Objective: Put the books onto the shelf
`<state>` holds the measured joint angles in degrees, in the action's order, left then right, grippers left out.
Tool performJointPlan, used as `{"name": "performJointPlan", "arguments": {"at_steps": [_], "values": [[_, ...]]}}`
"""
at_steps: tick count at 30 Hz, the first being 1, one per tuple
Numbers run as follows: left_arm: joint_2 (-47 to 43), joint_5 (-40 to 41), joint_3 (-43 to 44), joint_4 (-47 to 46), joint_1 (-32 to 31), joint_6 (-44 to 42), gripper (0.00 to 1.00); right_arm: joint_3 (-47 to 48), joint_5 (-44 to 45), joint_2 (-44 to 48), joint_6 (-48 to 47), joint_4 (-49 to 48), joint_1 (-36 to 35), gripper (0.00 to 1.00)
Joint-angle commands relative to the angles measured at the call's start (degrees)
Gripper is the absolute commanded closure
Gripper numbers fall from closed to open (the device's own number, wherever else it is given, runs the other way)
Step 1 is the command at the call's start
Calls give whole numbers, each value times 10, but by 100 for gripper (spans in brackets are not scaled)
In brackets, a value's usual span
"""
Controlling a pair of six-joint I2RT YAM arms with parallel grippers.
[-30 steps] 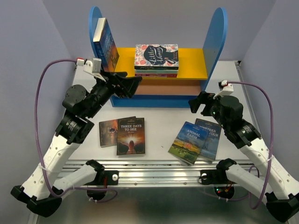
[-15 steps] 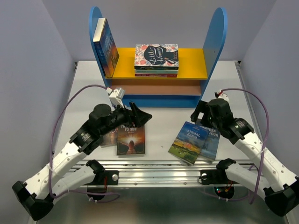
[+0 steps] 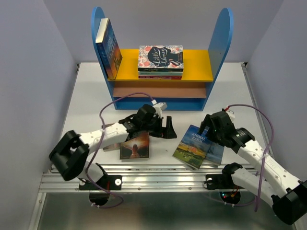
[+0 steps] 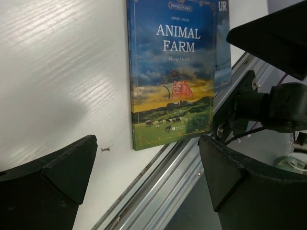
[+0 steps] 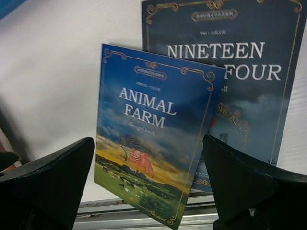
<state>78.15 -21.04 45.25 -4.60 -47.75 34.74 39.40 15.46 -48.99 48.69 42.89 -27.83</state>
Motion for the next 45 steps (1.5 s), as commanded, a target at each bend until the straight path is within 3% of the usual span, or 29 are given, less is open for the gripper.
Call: {"name": "performJointPlan", "arguments": {"at_steps": [1, 6, 13, 16, 24, 28, 32, 39, 41, 45], "values": [[99, -86, 68, -74, -1, -46, 1, -29, 4, 14, 47, -25, -1, 0], [195, -127, 144, -55, -2, -73, 1, -47, 19, -9, 69, -68, -1, 0], [263, -52, 201, 1, -21, -102, 1, -63, 57, -20, 97, -68, -1, 0], [290, -49, 216, 14, -29, -110, 5, -71, 55, -26, 107, -68, -1, 0], [341, -9, 266, 61, -45, -122, 28, -87, 66, -24, 127, -69, -1, 0], [367, -30, 283, 67, -46, -123, 35, -96, 67, -26, 131, -71, -1, 0], [367, -30, 281, 69, -49, -121, 50, -108, 60, -25, 128, -79, -1, 0], [398, -31, 314, 90, -66, -119, 62, -145, 40, -13, 123, -120, -1, 0], [402, -30, 315, 91, -66, -118, 71, -156, 35, -12, 123, -130, -1, 0], [397, -20, 315, 94, -66, -117, 72, -159, -2, -1, 110, -161, -1, 0]]}}
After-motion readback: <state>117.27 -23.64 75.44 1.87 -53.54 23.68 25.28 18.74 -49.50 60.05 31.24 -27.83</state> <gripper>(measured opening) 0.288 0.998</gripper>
